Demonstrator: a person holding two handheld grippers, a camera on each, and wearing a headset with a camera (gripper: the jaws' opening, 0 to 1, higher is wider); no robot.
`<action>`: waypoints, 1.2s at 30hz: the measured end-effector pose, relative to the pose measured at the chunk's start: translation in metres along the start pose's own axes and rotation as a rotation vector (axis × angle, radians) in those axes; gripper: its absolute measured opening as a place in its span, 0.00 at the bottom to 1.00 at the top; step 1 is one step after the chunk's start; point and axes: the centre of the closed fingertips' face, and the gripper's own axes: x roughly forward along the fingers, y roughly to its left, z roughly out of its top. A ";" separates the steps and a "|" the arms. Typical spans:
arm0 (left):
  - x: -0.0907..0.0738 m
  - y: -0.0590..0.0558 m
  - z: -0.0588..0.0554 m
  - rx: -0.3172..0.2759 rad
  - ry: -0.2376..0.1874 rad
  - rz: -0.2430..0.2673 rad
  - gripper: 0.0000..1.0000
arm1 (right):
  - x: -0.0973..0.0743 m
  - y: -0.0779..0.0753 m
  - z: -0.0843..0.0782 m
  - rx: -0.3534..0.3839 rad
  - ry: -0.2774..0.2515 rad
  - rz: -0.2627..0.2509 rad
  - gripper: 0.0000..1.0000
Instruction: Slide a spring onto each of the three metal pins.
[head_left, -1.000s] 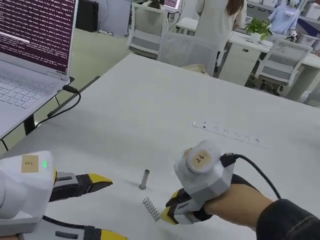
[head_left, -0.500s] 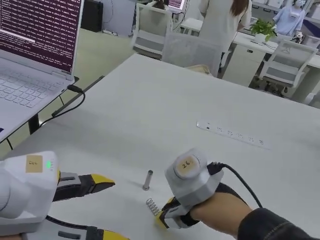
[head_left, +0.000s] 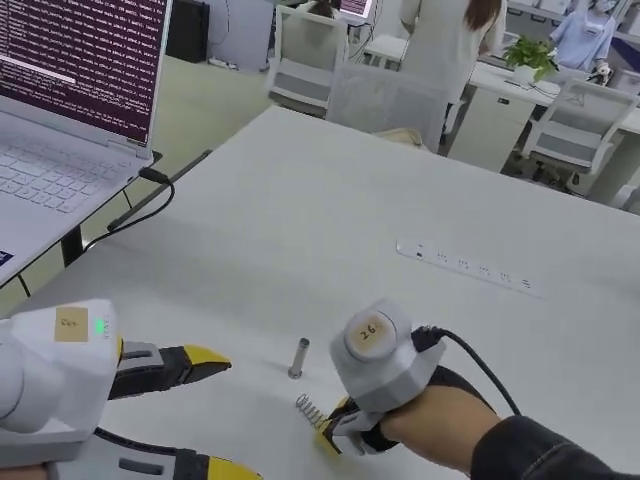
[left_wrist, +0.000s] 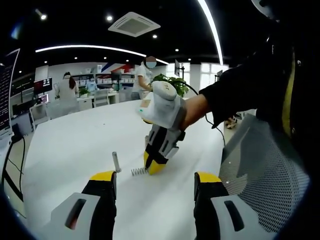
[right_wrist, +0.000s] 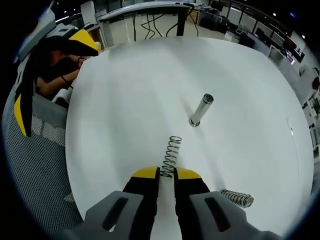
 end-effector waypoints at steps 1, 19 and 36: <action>0.000 0.000 -0.001 -0.001 0.002 0.001 0.58 | -0.001 0.000 -0.001 -0.004 0.000 0.001 0.09; 0.010 -0.004 -0.004 0.035 0.020 -0.032 0.51 | -0.065 0.040 0.016 -0.221 0.055 0.146 0.08; 0.015 -0.019 -0.005 0.127 0.018 -0.104 0.21 | -0.096 0.087 0.041 -0.345 0.043 0.308 0.08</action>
